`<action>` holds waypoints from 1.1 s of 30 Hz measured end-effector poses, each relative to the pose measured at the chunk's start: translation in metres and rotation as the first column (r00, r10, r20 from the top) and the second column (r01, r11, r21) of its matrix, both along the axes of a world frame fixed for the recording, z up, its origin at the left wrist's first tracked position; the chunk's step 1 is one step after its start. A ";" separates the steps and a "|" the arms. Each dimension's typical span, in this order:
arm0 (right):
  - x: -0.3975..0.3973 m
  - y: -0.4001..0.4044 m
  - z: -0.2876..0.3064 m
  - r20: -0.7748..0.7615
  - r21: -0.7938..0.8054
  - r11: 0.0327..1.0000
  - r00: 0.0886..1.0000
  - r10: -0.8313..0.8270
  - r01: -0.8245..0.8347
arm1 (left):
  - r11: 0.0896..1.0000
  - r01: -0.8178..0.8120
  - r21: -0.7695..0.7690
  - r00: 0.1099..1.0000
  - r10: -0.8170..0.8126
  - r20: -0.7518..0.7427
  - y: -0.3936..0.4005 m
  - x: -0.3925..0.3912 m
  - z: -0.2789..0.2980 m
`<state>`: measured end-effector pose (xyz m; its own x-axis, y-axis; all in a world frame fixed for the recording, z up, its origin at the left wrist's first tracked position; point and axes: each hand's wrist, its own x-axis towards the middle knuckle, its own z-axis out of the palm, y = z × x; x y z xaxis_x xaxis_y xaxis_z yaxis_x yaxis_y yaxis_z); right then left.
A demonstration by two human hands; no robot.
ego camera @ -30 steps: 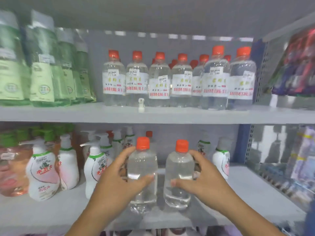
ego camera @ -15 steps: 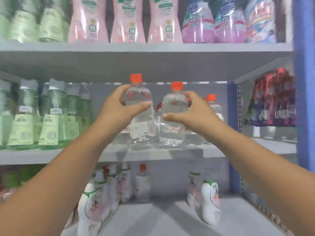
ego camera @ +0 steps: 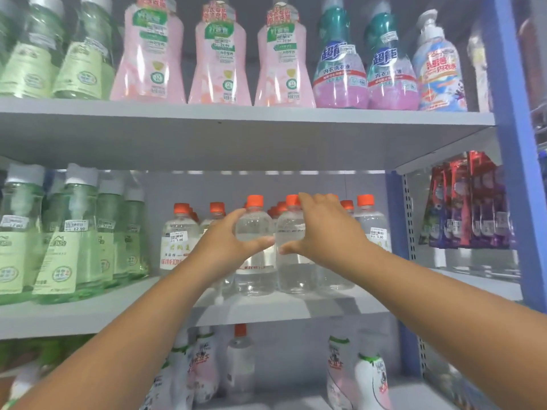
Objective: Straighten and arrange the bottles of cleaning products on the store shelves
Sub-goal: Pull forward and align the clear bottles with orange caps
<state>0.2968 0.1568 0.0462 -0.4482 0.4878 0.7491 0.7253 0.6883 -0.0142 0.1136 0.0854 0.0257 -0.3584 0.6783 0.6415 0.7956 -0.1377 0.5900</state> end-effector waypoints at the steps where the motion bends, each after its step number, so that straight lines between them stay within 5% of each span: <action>1: -0.001 0.001 0.004 0.054 0.038 0.998 0.998 -0.045 0.043 | 1.000 -0.005 -0.030 1.000 0.004 -0.025 0.001 -0.001 0.001; 5: 0.006 0.005 0.041 0.151 0.012 1.000 0.988 -0.026 0.024 | 0.987 -0.046 -0.153 0.996 0.034 -0.083 0.001 -0.006 0.018; 9: 0.015 0.008 0.086 0.171 -0.119 0.990 0.981 0.092 -0.072 | 0.995 -0.092 0.023 0.995 0.093 -0.032 0.005 -0.001 0.052; 14: 0.004 0.018 0.096 0.340 -0.211 0.976 0.933 0.119 -0.048 | 0.992 -0.120 -0.038 0.990 0.117 -0.078 0.011 -0.002 0.073; 27: -0.011 0.042 0.086 0.161 -0.193 0.978 0.981 0.112 -0.080 | 0.991 0.057 -0.123 0.998 -0.059 -0.014 0.000 -0.009 0.074; 33: -0.001 0.039 0.094 0.186 -0.254 0.958 0.965 0.185 -0.135 | 0.998 -0.065 -0.025 0.998 0.066 0.025 0.008 -0.006 0.072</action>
<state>0.2960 0.1953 0.1402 -0.6673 0.5486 0.5038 0.6100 0.7906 -0.0530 0.1074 0.0933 0.0976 -0.4185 0.6680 0.6153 0.7871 -0.0713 0.6127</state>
